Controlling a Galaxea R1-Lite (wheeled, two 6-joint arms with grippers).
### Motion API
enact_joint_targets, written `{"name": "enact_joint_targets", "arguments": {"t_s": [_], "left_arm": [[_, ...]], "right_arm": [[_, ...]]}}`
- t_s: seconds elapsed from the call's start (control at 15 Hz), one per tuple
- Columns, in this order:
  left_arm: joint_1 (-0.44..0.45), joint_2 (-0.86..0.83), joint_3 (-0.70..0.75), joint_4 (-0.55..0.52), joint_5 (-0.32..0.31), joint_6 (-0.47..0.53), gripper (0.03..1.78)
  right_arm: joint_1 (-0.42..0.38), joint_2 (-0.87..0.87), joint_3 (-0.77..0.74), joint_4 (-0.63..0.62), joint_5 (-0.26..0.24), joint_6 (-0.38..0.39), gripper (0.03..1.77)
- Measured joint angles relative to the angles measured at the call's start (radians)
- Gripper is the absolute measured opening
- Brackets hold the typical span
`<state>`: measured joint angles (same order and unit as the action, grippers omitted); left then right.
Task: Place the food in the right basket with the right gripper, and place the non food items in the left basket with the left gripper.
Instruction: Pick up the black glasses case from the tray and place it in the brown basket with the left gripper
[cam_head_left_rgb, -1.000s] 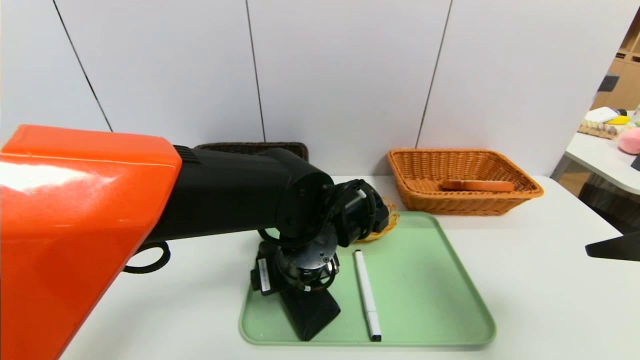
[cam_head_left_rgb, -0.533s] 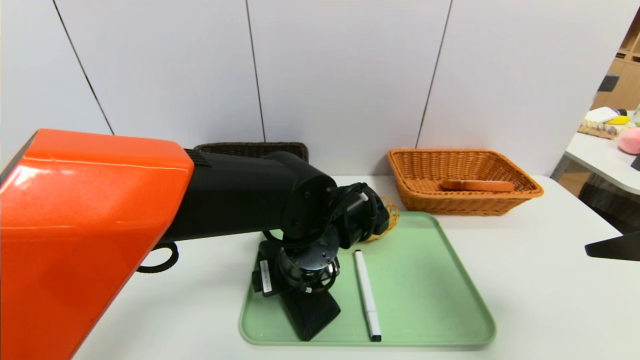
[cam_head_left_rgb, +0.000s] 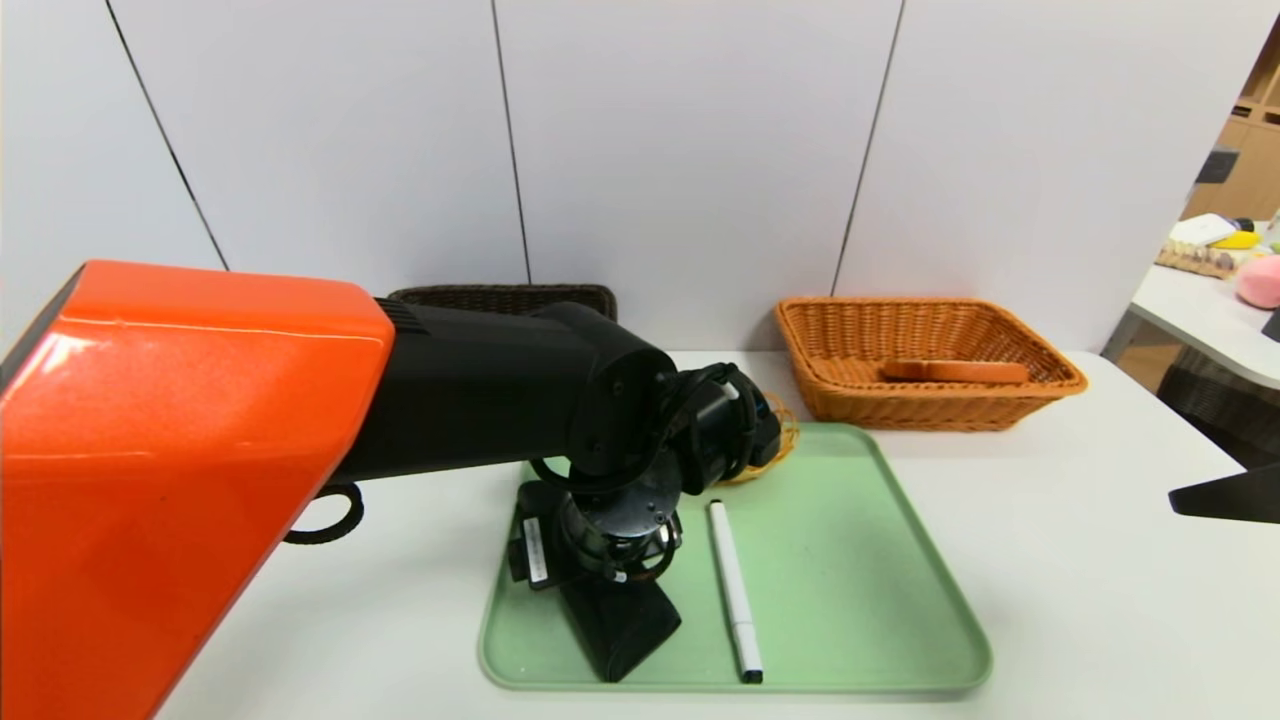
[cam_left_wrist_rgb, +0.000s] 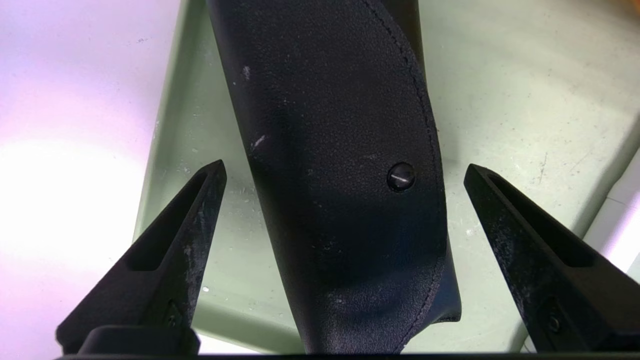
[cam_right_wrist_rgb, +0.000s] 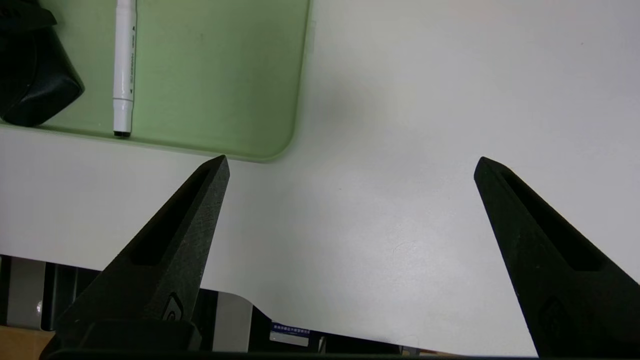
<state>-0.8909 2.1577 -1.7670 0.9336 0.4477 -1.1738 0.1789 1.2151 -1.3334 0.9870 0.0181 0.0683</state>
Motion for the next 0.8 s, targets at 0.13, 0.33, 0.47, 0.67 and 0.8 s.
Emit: {"name": "enact_joint_targets", "arguments": {"t_s": [0.13, 0.33, 0.47, 0.67, 0.8], "left_arm": [[0.000, 0.003, 0.000, 0.000, 0.001, 0.000, 1.69], [0.000, 0.007, -0.001, 0.000, 0.000, -0.001, 1.69], [0.000, 0.012, -0.001, 0.000, 0.000, 0.000, 1.33], [0.000, 0.015, 0.000, 0.000, 0.001, 0.000, 0.95], [0.000, 0.015, 0.000, -0.001, 0.001, 0.000, 0.79]], "right_arm": [[0.000, 0.000, 0.000, 0.000, 0.000, 0.000, 1.69], [0.006, 0.000, 0.000, 0.000, 0.000, 0.000, 1.69], [0.009, 0.000, 0.000, 0.000, 0.000, 0.000, 1.69], [0.010, -0.006, 0.000, 0.000, 0.000, 0.000, 1.69], [0.010, -0.009, 0.000, 0.000, 0.001, 0.000, 1.69]]}}
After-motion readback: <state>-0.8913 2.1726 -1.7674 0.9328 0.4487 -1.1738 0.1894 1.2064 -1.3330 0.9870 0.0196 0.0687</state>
